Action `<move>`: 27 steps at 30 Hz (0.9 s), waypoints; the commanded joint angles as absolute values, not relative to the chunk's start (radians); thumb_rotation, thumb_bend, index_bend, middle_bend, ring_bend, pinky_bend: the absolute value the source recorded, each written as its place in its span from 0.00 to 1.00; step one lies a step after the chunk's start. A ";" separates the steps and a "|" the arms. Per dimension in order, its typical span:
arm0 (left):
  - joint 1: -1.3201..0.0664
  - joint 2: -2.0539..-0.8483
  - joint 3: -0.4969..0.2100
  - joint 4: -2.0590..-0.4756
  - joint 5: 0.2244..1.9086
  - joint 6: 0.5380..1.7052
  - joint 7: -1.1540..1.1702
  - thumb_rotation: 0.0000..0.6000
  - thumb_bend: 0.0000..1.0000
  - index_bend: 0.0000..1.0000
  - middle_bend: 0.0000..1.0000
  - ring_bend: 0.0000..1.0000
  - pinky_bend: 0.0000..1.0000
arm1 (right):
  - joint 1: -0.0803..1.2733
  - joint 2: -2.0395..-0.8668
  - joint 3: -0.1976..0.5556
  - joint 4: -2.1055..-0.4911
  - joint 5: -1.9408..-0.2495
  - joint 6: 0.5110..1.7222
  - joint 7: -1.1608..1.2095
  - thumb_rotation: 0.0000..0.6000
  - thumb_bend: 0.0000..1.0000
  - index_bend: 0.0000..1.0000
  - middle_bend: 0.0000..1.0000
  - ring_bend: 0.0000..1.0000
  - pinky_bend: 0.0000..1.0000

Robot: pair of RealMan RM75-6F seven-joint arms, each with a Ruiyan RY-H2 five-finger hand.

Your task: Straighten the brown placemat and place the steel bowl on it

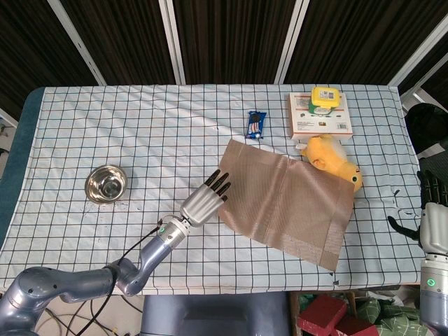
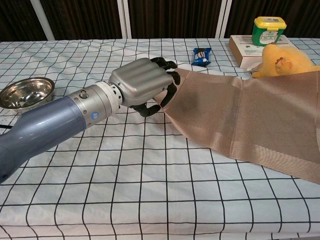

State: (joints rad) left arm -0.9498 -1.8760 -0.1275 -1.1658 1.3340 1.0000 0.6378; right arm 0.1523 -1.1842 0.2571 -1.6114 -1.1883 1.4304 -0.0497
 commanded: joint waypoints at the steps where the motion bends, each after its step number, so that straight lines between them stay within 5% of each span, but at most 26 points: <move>1: -0.946 -1.868 -0.129 -1.174 1.336 1.004 0.637 1.00 0.44 0.55 0.18 0.02 0.09 | 0.152 -1.184 0.257 -1.611 -1.189 1.430 -0.048 1.00 0.12 0.00 0.00 0.00 0.16; 27: -0.759 -1.566 -0.025 -1.420 1.383 1.117 0.595 1.00 0.44 0.58 0.18 0.04 0.09 | 0.149 -1.185 0.255 -1.612 -1.199 1.443 -0.051 1.00 0.12 0.00 0.00 0.00 0.16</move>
State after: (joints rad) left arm -0.7698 -1.5824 -0.0439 -1.3900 1.3588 1.1114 0.6070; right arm 0.1496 -1.1847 0.2548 -1.6117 -1.1986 1.4425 -0.0505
